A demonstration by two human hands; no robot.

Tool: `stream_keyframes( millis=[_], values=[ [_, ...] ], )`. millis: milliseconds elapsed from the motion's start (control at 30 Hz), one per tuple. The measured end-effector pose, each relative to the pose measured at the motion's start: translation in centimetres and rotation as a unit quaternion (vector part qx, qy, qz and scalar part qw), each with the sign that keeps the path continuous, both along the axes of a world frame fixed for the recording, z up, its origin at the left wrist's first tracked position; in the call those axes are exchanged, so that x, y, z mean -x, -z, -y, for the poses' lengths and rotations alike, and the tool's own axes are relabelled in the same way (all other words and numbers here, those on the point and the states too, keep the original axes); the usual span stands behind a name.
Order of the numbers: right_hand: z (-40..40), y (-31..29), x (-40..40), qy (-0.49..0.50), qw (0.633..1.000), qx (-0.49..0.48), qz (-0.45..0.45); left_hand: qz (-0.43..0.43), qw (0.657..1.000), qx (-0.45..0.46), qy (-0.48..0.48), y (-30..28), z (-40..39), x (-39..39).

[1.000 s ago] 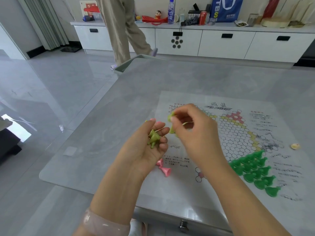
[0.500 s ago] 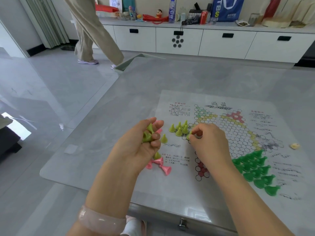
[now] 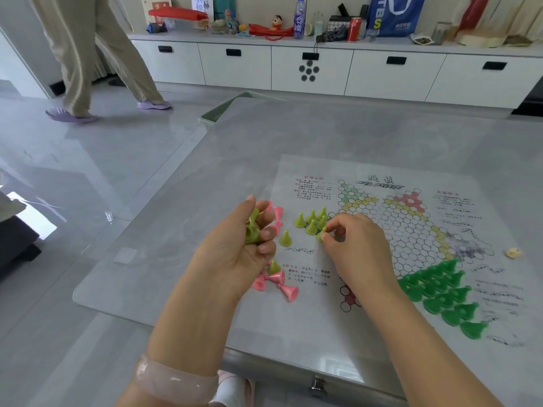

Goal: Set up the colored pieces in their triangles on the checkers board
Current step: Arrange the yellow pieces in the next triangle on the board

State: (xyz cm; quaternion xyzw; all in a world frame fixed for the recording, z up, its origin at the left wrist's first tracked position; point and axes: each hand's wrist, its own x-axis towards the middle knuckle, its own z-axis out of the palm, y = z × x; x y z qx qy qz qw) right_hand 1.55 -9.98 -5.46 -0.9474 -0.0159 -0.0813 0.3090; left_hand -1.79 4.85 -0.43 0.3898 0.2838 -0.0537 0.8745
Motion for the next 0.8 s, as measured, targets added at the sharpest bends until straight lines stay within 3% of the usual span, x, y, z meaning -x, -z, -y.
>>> stream_keyframes(
  millis=[533,800],
  values=[
    [0.2,-0.2,0.1,-0.008,1.000,-0.003,-0.007,0.007,0.998,0.060,0.003,0.0,-0.2,-0.1],
    [1.0,-3.2,0.3,-0.030,0.994,-0.070,0.077,0.043,0.998,0.029,0.044,0.2,0.3,-0.1]
  ],
)
